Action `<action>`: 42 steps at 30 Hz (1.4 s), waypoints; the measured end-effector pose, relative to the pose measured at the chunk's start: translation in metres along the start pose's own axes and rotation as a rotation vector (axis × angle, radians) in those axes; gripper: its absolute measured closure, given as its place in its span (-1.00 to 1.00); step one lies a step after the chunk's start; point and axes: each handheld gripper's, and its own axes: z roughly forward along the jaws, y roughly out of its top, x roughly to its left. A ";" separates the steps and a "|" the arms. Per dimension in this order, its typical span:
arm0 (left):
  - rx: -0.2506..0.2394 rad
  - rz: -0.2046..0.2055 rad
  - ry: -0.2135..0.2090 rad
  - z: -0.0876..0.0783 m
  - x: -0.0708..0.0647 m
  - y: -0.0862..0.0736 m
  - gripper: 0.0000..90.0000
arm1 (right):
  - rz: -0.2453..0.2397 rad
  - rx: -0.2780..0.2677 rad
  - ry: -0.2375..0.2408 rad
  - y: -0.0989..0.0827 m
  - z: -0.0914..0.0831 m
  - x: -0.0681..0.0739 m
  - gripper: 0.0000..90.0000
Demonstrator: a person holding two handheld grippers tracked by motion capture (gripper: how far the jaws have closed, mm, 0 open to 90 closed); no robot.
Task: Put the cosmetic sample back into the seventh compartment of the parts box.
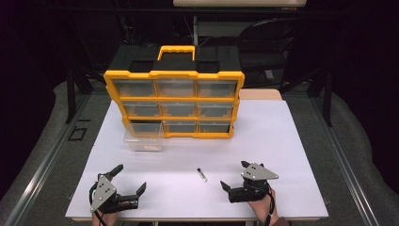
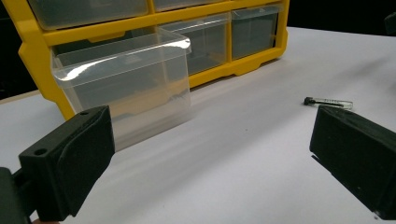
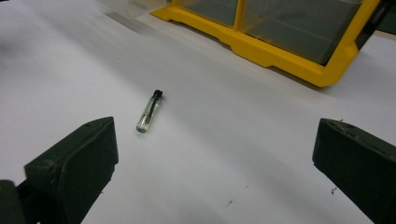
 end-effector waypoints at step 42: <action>0.015 -0.001 0.006 0.000 0.002 -0.001 -1.00 | -0.011 0.281 0.050 0.037 0.069 0.037 -0.64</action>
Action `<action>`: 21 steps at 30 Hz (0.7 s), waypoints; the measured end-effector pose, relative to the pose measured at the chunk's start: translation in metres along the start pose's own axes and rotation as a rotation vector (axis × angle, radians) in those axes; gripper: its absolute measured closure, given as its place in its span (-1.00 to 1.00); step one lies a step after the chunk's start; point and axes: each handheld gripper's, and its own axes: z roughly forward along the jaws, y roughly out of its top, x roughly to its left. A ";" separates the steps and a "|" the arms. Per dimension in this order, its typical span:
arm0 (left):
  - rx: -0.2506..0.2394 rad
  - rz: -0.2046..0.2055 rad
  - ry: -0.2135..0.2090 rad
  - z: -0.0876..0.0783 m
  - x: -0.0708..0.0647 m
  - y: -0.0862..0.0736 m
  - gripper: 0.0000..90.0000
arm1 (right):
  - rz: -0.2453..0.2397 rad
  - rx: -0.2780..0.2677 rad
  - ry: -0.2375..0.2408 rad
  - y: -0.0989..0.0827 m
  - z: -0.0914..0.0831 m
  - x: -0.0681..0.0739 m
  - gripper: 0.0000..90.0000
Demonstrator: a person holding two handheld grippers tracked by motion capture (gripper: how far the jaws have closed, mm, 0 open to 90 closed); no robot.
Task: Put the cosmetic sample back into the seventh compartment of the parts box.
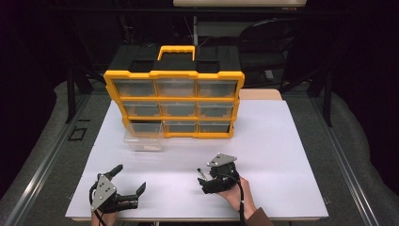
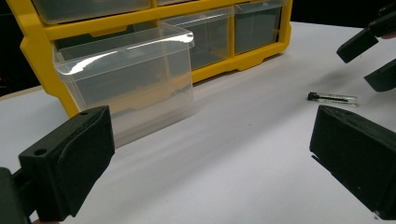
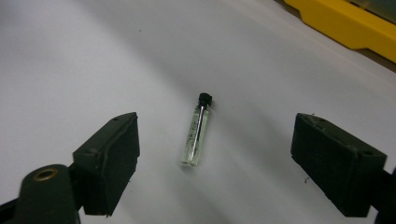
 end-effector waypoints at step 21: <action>0.015 0.004 -0.006 0.002 0.001 0.000 -1.00 | 0.012 0.102 0.011 0.013 0.024 0.007 0.42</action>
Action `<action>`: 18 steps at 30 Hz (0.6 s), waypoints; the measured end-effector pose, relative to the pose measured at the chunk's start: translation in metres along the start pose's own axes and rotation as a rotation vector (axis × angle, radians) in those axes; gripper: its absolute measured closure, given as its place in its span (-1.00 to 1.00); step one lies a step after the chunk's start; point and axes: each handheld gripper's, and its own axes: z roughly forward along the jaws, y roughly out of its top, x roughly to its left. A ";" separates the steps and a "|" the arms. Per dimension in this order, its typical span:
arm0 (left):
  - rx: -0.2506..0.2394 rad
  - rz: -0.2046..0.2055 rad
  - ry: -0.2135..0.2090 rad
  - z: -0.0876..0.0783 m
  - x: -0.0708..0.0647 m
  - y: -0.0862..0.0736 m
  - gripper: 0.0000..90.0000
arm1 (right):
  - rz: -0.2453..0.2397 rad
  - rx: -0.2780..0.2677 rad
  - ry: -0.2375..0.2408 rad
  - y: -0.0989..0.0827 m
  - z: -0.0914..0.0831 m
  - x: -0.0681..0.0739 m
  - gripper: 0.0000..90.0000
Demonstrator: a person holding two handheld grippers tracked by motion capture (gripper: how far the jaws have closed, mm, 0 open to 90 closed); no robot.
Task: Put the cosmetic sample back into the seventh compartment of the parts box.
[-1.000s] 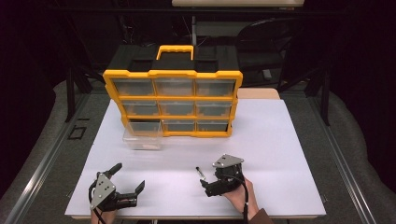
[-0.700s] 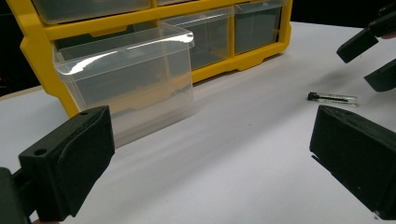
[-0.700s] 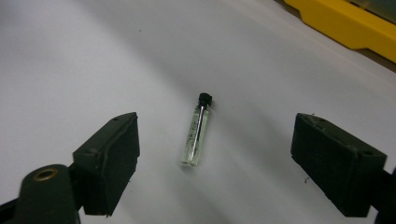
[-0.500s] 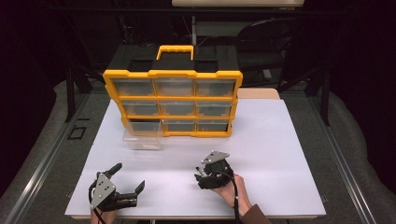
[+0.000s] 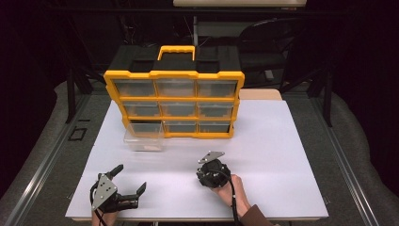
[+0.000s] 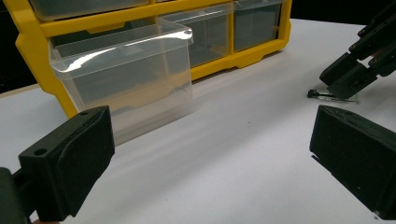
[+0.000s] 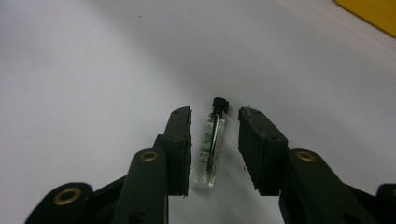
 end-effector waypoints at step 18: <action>0.010 0.006 -0.005 0.001 -0.001 0.000 -1.00 | 0.067 0.038 -0.004 -0.001 0.007 -0.003 0.76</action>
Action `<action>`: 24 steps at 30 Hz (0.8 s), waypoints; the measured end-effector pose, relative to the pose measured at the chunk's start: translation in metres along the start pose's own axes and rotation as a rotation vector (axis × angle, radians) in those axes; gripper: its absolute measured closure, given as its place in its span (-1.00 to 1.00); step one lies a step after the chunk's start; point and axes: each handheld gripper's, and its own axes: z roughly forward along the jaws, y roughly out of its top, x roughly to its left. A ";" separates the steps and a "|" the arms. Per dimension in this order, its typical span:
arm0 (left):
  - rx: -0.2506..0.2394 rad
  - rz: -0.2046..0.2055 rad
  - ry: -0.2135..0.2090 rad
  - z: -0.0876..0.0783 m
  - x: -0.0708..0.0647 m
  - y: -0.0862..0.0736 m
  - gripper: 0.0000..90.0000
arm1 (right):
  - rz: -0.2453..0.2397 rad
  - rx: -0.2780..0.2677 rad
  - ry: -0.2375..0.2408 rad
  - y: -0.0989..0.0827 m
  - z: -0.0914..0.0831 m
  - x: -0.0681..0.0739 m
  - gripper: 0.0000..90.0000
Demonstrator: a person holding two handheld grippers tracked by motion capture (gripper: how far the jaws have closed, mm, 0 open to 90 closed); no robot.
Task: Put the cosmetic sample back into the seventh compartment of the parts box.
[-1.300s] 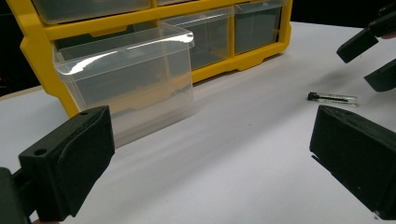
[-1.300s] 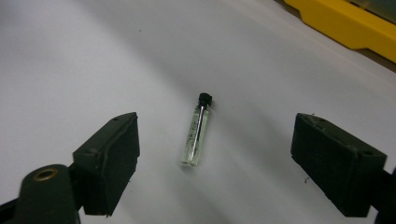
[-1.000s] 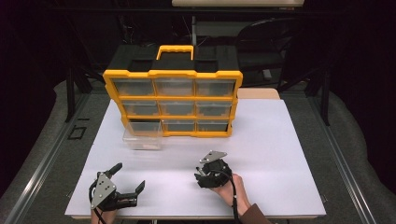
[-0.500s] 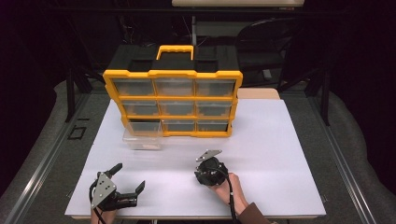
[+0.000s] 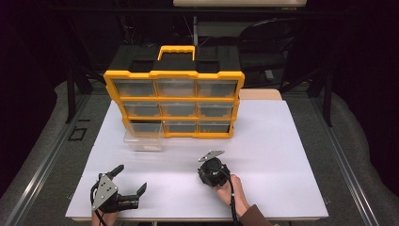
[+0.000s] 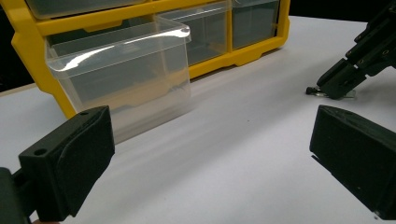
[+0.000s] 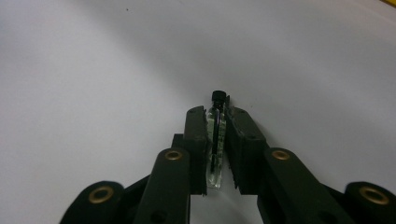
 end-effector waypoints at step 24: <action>0.000 0.005 -0.001 0.000 0.000 0.000 -1.00 | 0.006 -0.108 -0.006 -0.003 -0.011 -0.001 0.80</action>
